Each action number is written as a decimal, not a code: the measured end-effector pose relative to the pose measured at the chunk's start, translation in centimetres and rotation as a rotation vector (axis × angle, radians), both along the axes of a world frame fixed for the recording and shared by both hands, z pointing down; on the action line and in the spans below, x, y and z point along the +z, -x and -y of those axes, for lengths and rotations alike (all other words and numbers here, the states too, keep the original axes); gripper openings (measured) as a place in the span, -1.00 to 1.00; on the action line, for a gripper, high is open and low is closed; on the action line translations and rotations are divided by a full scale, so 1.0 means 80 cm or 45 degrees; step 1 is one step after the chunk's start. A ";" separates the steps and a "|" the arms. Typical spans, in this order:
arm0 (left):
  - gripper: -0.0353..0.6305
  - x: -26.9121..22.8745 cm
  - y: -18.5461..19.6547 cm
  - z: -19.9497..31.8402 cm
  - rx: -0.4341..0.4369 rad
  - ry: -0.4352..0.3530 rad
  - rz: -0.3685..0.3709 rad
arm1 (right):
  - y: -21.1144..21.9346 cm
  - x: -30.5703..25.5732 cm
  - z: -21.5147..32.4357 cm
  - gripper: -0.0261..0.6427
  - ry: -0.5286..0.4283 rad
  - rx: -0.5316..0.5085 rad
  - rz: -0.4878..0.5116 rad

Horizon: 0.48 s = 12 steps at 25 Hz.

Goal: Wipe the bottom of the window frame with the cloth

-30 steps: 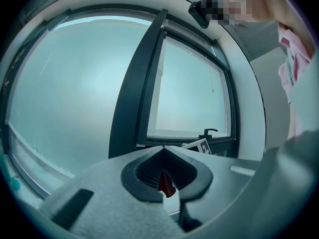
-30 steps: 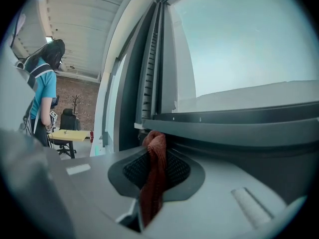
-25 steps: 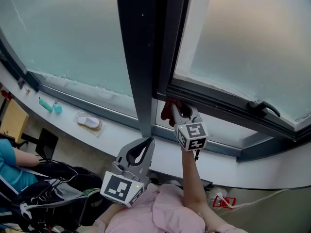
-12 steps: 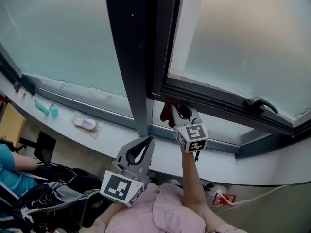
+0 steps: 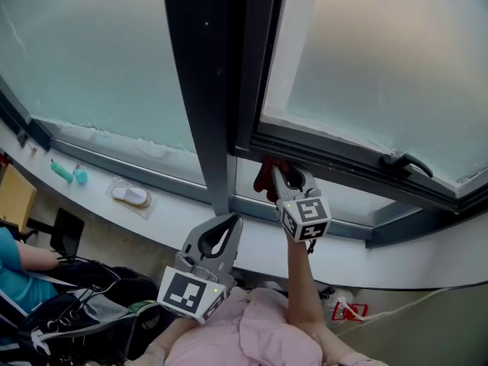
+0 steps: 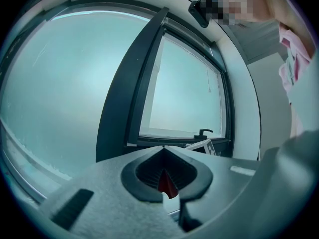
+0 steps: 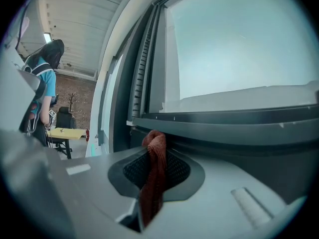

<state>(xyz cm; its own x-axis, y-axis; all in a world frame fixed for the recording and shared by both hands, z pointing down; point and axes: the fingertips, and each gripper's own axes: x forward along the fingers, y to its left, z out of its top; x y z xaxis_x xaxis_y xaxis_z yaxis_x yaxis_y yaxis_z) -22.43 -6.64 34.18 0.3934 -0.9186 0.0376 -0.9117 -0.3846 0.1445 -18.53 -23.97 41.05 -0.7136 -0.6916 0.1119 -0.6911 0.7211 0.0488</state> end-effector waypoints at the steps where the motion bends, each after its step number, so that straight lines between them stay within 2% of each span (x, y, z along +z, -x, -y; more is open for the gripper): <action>1: -0.90 0.001 0.000 0.000 0.001 0.002 -0.005 | -0.001 0.000 0.000 -0.78 0.000 0.000 -0.002; 12: -0.90 0.005 -0.002 -0.002 -0.007 -0.011 -0.005 | -0.022 0.003 -0.001 -0.78 -0.015 0.043 0.002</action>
<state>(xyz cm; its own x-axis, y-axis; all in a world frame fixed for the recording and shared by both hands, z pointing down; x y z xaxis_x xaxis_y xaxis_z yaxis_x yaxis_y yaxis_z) -22.25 -6.46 34.59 0.3882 -0.9211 0.0283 -0.9134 -0.3805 0.1446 -16.77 -23.93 41.25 -0.6900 -0.7165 0.1023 -0.7151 0.6967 0.0561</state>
